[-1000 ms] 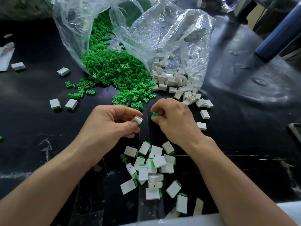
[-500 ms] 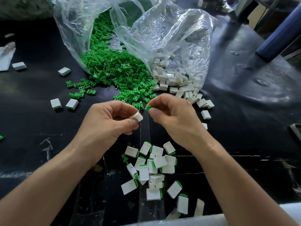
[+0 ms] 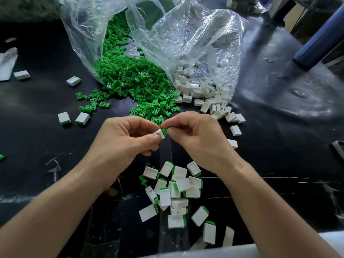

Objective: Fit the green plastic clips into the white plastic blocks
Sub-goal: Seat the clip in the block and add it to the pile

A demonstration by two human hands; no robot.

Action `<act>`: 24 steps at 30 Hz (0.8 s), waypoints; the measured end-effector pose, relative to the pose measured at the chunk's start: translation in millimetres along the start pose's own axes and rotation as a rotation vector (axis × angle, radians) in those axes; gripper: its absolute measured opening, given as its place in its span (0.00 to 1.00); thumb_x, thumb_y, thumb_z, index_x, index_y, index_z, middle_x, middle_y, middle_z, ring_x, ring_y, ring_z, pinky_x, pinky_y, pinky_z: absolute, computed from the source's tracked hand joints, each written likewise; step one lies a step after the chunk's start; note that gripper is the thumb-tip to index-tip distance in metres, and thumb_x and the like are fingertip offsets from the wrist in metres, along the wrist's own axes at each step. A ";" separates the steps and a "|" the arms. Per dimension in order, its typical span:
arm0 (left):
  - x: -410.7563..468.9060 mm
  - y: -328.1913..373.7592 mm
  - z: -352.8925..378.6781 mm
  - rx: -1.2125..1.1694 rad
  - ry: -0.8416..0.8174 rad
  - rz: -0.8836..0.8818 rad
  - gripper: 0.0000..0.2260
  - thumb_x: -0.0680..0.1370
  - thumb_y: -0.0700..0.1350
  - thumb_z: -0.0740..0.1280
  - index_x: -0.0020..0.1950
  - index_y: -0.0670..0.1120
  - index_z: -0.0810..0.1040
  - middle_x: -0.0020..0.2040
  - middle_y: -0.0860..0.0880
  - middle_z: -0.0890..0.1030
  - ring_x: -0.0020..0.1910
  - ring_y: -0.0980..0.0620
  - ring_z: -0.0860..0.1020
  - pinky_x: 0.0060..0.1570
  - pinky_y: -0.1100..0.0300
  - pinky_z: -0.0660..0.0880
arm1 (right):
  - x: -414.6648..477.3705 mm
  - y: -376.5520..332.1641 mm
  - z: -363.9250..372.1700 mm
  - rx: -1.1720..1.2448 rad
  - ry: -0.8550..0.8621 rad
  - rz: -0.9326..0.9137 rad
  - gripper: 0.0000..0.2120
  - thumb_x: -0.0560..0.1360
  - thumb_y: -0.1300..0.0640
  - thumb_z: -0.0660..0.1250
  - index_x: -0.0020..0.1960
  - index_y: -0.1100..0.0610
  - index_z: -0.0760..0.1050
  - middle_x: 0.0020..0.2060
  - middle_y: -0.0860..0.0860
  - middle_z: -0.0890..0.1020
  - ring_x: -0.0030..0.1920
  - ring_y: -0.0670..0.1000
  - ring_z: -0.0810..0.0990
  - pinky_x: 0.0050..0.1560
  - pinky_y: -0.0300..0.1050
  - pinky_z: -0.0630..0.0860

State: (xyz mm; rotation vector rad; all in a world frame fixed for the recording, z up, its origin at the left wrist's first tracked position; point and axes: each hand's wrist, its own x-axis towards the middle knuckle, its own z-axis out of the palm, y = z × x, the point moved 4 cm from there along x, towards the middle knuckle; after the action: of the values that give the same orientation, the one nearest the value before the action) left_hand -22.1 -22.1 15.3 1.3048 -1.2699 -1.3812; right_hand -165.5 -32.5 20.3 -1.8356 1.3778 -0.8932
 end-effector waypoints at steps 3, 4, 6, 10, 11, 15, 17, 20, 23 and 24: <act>0.0 0.5 -0.6 -0.002 0.006 0.003 0.03 0.67 0.36 0.72 0.38 0.42 0.81 0.29 0.48 0.81 0.26 0.58 0.78 0.27 0.70 0.73 | -0.8 -0.5 1.4 0.022 -0.017 0.020 0.06 0.72 0.62 0.68 0.48 0.56 0.82 0.36 0.42 0.79 0.38 0.40 0.77 0.45 0.35 0.75; 0.1 0.7 -1.1 -0.004 0.006 0.006 0.03 0.67 0.37 0.72 0.38 0.42 0.81 0.29 0.48 0.82 0.26 0.58 0.78 0.27 0.70 0.73 | -0.7 -0.4 1.3 0.034 -0.024 0.042 0.06 0.73 0.61 0.68 0.49 0.56 0.81 0.36 0.43 0.79 0.38 0.41 0.77 0.45 0.37 0.75; 0.2 1.0 -2.3 -0.006 0.006 0.010 0.03 0.66 0.38 0.72 0.39 0.42 0.81 0.29 0.48 0.82 0.27 0.58 0.78 0.27 0.69 0.74 | -0.9 -0.6 1.6 0.028 -0.056 0.086 0.04 0.74 0.58 0.67 0.47 0.55 0.80 0.34 0.46 0.79 0.37 0.45 0.77 0.45 0.44 0.77; 1.0 0.1 -3.0 -0.004 0.010 0.016 0.03 0.67 0.36 0.71 0.38 0.43 0.81 0.29 0.49 0.81 0.27 0.59 0.77 0.27 0.69 0.73 | -3.3 -4.3 5.1 -0.083 -0.136 0.086 0.10 0.77 0.55 0.62 0.41 0.60 0.76 0.34 0.56 0.79 0.38 0.55 0.77 0.44 0.55 0.75; 1.1 -0.2 -3.0 -0.004 0.012 0.016 0.03 0.67 0.36 0.71 0.38 0.43 0.81 0.29 0.49 0.81 0.27 0.59 0.77 0.27 0.70 0.73 | -3.8 -6.1 5.3 -0.096 -0.142 0.076 0.11 0.77 0.55 0.61 0.41 0.60 0.75 0.34 0.57 0.79 0.38 0.56 0.76 0.44 0.56 0.74; 1.9 -2.0 -4.0 -0.019 -0.002 -0.002 0.04 0.65 0.40 0.71 0.39 0.43 0.82 0.30 0.48 0.82 0.28 0.59 0.78 0.28 0.70 0.73 | -4.0 -10.0 6.1 -0.100 -0.173 0.048 0.12 0.78 0.56 0.59 0.36 0.55 0.71 0.34 0.57 0.78 0.39 0.56 0.76 0.44 0.59 0.73; 1.7 -2.8 -2.9 -0.041 -0.049 -0.031 0.08 0.63 0.43 0.70 0.39 0.43 0.82 0.31 0.47 0.82 0.28 0.57 0.78 0.28 0.69 0.74 | -4.1 -10.2 6.4 -0.098 -0.179 0.033 0.11 0.78 0.58 0.59 0.38 0.60 0.73 0.35 0.58 0.78 0.39 0.57 0.75 0.43 0.59 0.73; 0.8 -2.1 -2.0 -0.032 -0.092 -0.018 0.09 0.62 0.43 0.70 0.39 0.41 0.82 0.30 0.46 0.81 0.27 0.56 0.78 0.27 0.68 0.74 | -4.1 -10.0 5.6 -0.116 -0.205 0.020 0.11 0.78 0.58 0.60 0.37 0.57 0.72 0.35 0.56 0.78 0.38 0.56 0.76 0.42 0.57 0.73; -1.4 -0.8 -0.7 0.061 -0.098 0.042 0.02 0.66 0.39 0.72 0.37 0.42 0.82 0.28 0.46 0.81 0.26 0.57 0.77 0.26 0.68 0.74 | -4.8 -11.5 5.0 -0.198 -0.252 -0.005 0.14 0.78 0.58 0.60 0.34 0.50 0.68 0.30 0.46 0.73 0.37 0.51 0.73 0.41 0.51 0.72; -1.6 -1.2 -0.8 0.122 -0.092 0.068 0.02 0.68 0.37 0.72 0.36 0.43 0.83 0.28 0.45 0.81 0.26 0.57 0.77 0.26 0.68 0.74 | -5.2 -11.9 5.9 -0.257 -0.279 -0.022 0.13 0.78 0.58 0.59 0.35 0.51 0.68 0.30 0.44 0.71 0.37 0.50 0.72 0.41 0.49 0.70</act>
State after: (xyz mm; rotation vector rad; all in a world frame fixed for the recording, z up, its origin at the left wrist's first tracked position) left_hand -21.1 -20.4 14.5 1.2790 -1.4671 -1.3467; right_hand -155.6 -24.3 26.4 -2.0794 1.3431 -0.4625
